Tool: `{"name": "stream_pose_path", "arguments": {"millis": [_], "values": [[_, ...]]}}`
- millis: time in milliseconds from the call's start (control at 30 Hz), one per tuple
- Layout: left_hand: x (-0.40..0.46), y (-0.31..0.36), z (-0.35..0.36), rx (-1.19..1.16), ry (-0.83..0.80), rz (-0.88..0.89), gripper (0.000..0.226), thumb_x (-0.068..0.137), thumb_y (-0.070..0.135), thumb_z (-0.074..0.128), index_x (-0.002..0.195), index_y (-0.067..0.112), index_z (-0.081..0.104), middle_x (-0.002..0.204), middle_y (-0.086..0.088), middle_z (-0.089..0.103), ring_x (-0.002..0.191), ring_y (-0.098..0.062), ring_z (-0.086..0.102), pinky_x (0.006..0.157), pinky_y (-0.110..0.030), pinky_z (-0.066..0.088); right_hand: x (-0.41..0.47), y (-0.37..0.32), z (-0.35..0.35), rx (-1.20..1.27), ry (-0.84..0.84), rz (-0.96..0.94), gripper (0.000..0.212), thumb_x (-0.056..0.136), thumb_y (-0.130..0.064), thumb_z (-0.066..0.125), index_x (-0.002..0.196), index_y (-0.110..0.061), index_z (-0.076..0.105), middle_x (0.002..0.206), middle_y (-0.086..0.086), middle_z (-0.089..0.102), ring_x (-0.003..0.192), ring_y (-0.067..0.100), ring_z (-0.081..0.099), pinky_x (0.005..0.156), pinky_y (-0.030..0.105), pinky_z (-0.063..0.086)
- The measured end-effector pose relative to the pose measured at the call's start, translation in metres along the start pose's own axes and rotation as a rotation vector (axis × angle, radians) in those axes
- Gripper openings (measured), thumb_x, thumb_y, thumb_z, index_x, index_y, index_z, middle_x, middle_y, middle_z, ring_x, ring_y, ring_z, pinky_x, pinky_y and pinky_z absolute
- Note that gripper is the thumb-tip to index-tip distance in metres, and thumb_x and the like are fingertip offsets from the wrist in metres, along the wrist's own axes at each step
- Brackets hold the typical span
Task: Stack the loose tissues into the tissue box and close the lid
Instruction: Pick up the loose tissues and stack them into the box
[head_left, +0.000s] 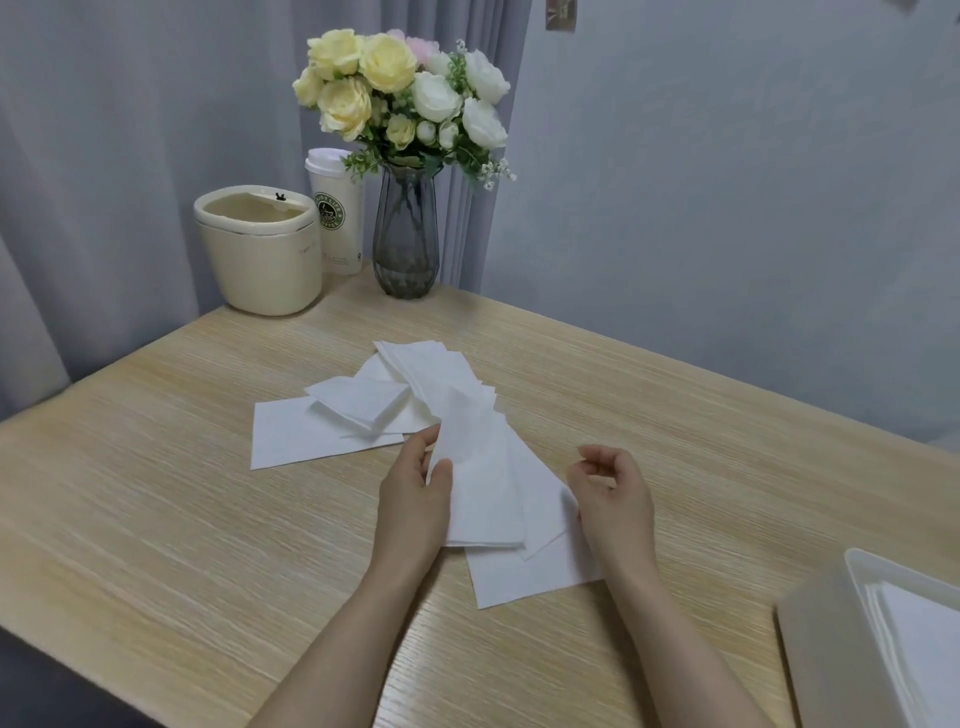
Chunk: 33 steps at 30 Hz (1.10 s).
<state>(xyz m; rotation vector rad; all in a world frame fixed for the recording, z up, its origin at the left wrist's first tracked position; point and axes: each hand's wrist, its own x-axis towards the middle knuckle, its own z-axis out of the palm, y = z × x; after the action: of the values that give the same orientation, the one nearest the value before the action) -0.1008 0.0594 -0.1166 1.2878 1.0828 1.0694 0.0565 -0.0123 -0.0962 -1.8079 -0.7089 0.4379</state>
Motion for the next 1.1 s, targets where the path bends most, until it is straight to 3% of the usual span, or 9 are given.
{"name": "stream_pose_path", "arguments": {"millis": [167,333,500,733,933,1000,1100], "values": [[0.001,0.006,-0.003,-0.116,0.025,-0.05,0.03,0.094,0.0,0.049,0.098,0.026,0.064,0.093,0.004,0.073,0.082,-0.011,0.065,0.071,-0.026,0.047,0.012,-0.002,0.0,-0.233,-0.227,0.068,0.032,0.075,-0.026,0.076,0.102,-0.022,0.059,0.082,-0.009,0.058,0.079,0.012,0.057,0.075,0.035,0.046],[0.001,0.007,-0.004,-0.201,0.055,-0.097,0.021,0.096,0.002,0.05,0.094,0.018,0.063,0.084,-0.001,0.071,0.075,-0.014,0.061,0.068,-0.029,0.045,0.008,-0.007,0.004,-0.473,-0.254,0.026,0.033,0.068,-0.037,0.077,0.093,-0.031,0.056,0.082,-0.013,0.055,0.075,0.009,0.055,0.061,0.028,0.036],[0.0,0.01,-0.004,-0.237,0.053,-0.093,0.02,0.098,0.004,0.049,0.094,0.019,0.062,0.079,0.004,0.071,0.068,-0.006,0.061,0.063,-0.024,0.045,0.007,-0.007,0.001,-0.434,-0.174,-0.016,0.007,0.075,-0.026,0.071,0.074,-0.025,0.064,0.07,-0.009,0.061,0.071,0.013,0.058,0.06,0.031,0.041],[-0.002,0.012,-0.004,-0.27,0.04,-0.092,0.02,0.099,0.003,0.048,0.095,0.017,0.062,0.083,0.002,0.072,0.068,-0.007,0.062,0.061,-0.021,0.046,0.002,-0.007,-0.011,-0.424,-0.063,-0.098,0.007,0.081,-0.033,0.067,0.074,-0.033,0.069,0.079,-0.015,0.067,0.084,0.008,0.058,0.065,0.03,0.043],[-0.003,0.013,-0.004,-0.287,0.027,-0.101,0.02,0.098,0.002,0.048,0.096,0.015,0.063,0.077,0.009,0.074,0.067,-0.004,0.064,0.058,-0.016,0.049,-0.005,-0.004,-0.017,-0.062,-0.026,0.032,0.006,0.084,-0.015,0.065,0.082,-0.02,0.062,0.069,-0.007,0.058,0.068,0.013,0.054,0.062,0.028,0.04],[-0.002,0.013,-0.004,-0.285,0.024,-0.107,0.019,0.098,0.003,0.048,0.097,0.015,0.063,0.077,0.009,0.074,0.068,-0.005,0.064,0.06,-0.019,0.049,-0.007,-0.005,-0.019,-0.001,-0.052,0.123,0.012,0.083,-0.011,0.066,0.093,-0.015,0.06,0.067,-0.004,0.055,0.064,0.013,0.052,0.06,0.026,0.037],[-0.001,0.012,-0.003,-0.28,0.015,-0.124,0.019,0.098,0.003,0.049,0.096,0.016,0.063,0.078,0.007,0.073,0.072,-0.01,0.064,0.067,-0.028,0.047,-0.008,-0.005,-0.023,-0.028,-0.154,0.212,0.039,0.078,-0.007,0.072,0.111,-0.015,0.051,0.077,0.0,0.058,0.071,0.015,0.057,0.066,0.03,0.042]]}}
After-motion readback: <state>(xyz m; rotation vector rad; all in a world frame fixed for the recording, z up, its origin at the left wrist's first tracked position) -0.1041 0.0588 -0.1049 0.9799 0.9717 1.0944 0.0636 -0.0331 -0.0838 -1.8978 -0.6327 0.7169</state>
